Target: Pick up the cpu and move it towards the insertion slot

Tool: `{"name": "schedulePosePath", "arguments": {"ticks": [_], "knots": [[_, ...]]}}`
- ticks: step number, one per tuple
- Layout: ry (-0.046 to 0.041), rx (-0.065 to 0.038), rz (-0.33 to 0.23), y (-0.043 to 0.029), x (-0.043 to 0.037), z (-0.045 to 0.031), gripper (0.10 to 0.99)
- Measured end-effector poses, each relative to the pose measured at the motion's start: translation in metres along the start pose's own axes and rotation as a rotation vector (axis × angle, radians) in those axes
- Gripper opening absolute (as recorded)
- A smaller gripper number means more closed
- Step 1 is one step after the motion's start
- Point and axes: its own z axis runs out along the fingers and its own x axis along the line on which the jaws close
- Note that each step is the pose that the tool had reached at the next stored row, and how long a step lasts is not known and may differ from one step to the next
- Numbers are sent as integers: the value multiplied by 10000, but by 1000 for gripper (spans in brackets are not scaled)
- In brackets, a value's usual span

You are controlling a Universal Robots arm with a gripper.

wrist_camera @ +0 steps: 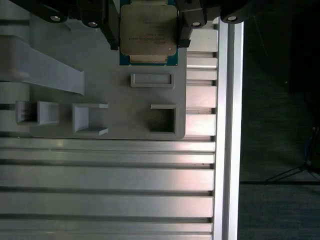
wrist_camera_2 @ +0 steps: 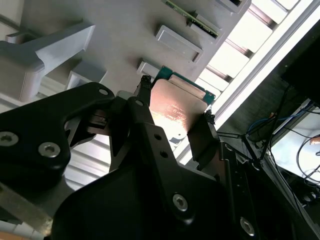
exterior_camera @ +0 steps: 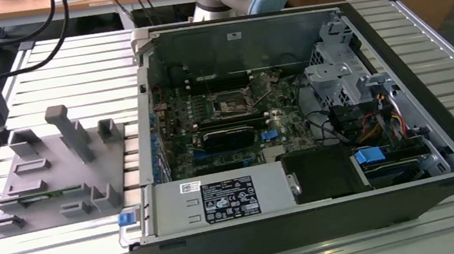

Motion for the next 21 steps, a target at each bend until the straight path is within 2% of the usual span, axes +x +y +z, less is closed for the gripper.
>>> {"name": "schedulePosePath", "arguments": {"ticks": [21], "knots": [[-1,-1,0,3,0,-69,541]]}}
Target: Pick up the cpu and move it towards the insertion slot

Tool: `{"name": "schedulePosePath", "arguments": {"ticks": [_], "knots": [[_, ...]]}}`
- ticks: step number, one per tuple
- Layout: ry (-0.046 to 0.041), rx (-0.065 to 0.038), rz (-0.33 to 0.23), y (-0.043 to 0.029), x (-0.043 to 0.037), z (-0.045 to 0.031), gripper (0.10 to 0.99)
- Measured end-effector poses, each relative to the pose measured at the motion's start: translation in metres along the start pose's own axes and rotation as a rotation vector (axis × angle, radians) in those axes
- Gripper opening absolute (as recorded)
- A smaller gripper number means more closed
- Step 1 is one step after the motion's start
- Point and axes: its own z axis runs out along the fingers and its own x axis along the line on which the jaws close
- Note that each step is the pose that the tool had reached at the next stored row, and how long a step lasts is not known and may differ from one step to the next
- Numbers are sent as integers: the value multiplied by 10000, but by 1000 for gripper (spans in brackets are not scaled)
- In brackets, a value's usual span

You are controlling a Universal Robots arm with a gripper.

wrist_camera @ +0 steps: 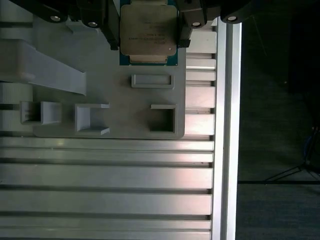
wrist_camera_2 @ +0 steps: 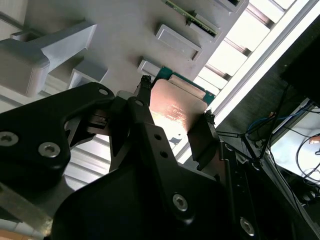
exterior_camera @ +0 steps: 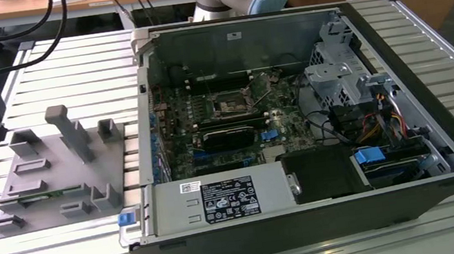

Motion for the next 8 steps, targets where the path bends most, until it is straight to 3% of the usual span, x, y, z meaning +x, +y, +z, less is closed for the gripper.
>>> {"name": "schedulePosePath", "arguments": {"ticks": [8], "knots": [[1,1,0,1,0,-35,541]]}}
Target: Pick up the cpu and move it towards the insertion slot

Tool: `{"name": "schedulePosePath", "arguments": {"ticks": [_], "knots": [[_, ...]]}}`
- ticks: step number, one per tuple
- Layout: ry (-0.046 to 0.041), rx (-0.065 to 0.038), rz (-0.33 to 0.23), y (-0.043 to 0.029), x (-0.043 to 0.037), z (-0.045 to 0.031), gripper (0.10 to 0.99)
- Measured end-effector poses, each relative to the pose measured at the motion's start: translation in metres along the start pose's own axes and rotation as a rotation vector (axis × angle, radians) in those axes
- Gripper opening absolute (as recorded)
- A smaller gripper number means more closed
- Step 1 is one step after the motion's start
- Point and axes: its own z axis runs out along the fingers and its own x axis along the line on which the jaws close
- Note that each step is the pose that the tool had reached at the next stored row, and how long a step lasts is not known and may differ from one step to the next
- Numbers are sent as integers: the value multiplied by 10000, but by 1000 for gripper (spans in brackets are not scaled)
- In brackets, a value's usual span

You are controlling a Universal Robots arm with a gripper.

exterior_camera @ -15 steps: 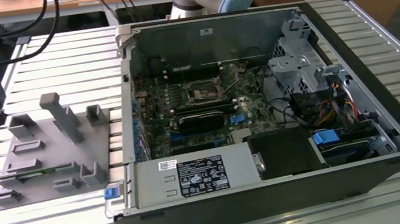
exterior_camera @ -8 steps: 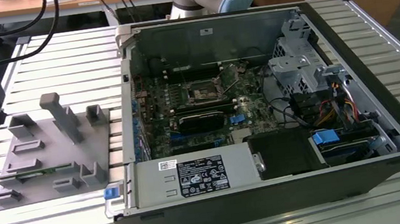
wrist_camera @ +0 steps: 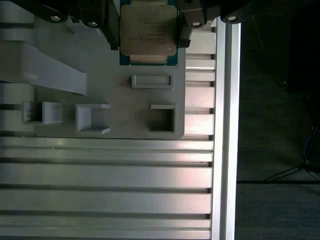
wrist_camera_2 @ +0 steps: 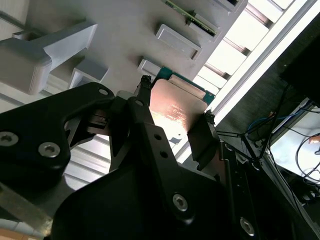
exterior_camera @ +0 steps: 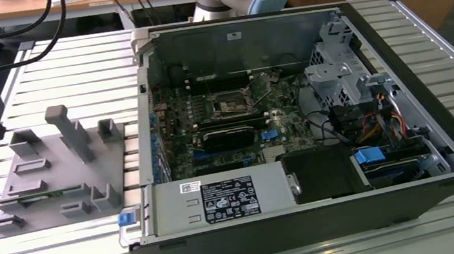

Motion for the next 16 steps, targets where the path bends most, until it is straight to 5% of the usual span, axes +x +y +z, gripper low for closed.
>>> {"name": "schedulePosePath", "arguments": {"ticks": [16], "knots": [[-1,-1,0,6,0,-132,541]]}}
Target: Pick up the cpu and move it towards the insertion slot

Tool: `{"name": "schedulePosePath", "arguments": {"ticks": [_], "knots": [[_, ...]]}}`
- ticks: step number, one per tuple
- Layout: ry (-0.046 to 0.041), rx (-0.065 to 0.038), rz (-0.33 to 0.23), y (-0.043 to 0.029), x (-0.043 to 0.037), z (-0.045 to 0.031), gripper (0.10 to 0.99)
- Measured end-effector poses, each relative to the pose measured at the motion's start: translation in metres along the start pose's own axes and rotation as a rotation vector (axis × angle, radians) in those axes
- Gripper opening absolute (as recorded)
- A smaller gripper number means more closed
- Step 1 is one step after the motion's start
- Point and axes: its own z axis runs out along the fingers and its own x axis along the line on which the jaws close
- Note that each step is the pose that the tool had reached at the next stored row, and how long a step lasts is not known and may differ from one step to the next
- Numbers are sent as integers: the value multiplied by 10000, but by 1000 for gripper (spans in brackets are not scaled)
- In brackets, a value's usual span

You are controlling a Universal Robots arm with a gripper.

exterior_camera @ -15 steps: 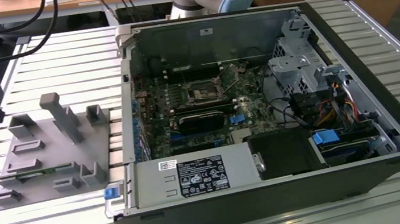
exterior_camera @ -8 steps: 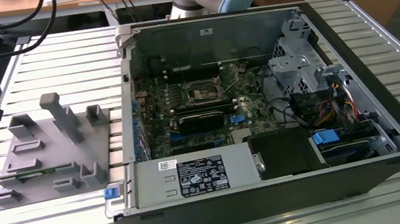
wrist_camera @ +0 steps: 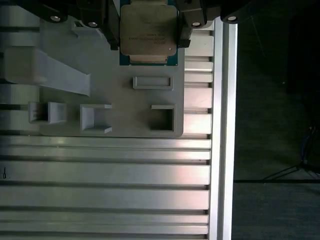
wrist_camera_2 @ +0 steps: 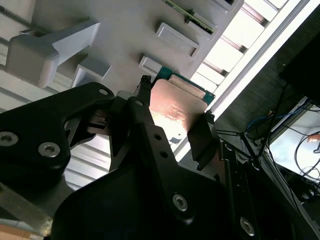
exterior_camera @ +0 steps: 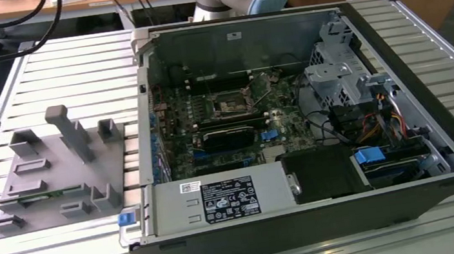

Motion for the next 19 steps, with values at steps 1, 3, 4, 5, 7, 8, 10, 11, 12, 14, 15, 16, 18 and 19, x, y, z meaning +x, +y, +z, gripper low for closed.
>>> {"name": "schedulePosePath", "arguments": {"ticks": [1,3,4,5,7,8,10,11,12,14,15,16,18,19], "knots": [[0,0,0,1,0,-11,541],[0,1,0,1,0,-34,541],[-1,0,0,2,0,-44,541],[1,1,0,2,0,-52,541],[-1,0,0,3,0,-64,541],[0,0,0,3,0,-73,541],[-1,0,0,4,0,-92,541],[0,0,-1,4,0,-100,541],[-1,0,0,4,0,-107,541],[0,0,0,5,0,-120,541],[-1,0,0,5,0,-125,541],[-1,0,0,5,1,-130,541],[1,1,-1,6,0,-144,541],[0,0,-1,6,0,-149,541]]}}
